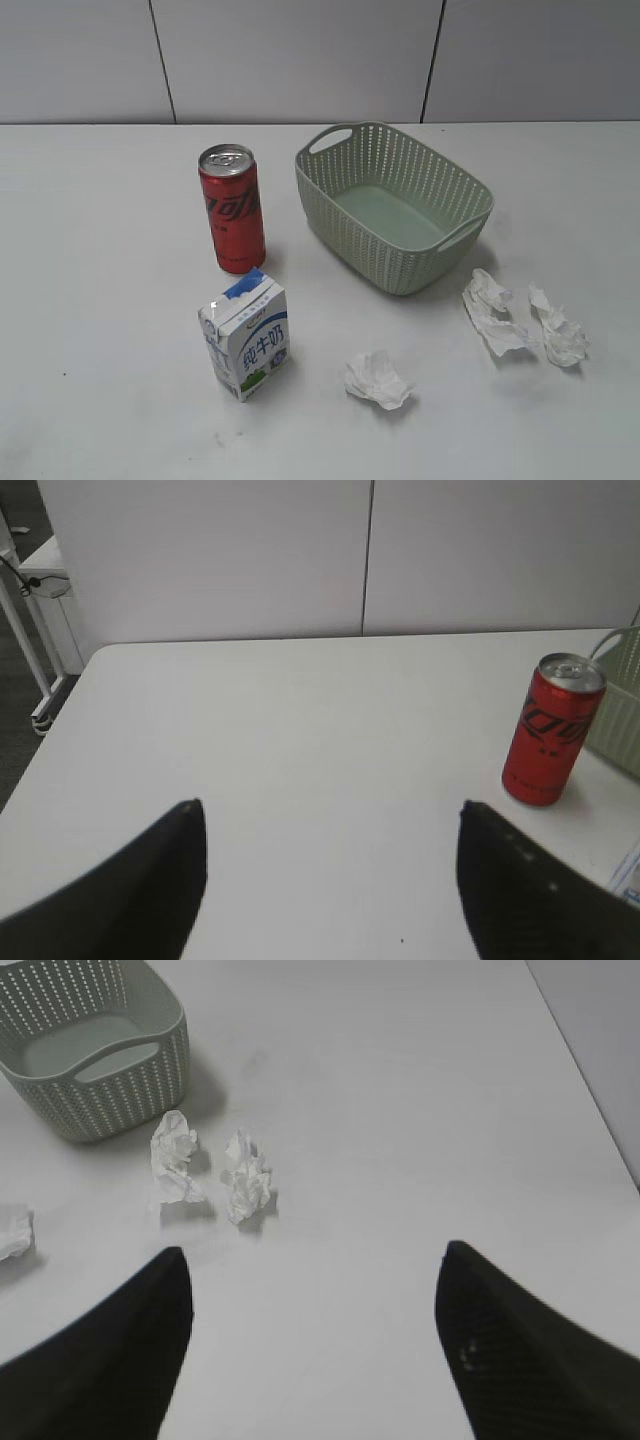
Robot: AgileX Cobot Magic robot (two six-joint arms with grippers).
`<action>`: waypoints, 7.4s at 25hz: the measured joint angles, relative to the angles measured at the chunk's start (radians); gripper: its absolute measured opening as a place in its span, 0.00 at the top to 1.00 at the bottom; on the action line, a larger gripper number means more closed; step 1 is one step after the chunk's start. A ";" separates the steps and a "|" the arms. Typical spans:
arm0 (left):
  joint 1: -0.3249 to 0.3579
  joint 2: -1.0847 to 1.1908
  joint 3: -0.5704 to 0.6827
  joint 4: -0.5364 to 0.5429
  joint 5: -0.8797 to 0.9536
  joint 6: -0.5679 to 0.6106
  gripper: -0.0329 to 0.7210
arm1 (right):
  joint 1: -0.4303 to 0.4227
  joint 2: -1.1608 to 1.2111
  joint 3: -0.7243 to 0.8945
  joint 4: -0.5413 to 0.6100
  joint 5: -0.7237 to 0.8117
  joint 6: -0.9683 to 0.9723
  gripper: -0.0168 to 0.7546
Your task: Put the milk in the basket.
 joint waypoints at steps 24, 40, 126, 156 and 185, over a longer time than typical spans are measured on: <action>-0.518 1.058 -0.400 -0.109 -0.175 0.350 0.19 | 0.000 0.000 0.000 0.000 0.000 0.000 0.22; -0.794 1.597 -0.444 0.159 -0.215 0.025 0.19 | 0.000 0.000 0.000 0.000 0.000 0.000 0.22; -0.488 1.949 -1.705 0.299 0.375 -0.141 0.18 | 0.000 0.000 0.000 0.000 0.000 0.000 0.22; -0.112 1.222 -0.770 0.294 0.339 -0.144 0.18 | 0.000 0.000 0.000 0.000 0.000 0.000 0.22; -0.082 -0.015 0.026 0.231 0.264 -0.144 0.18 | 0.000 0.000 0.000 0.000 0.000 0.000 0.22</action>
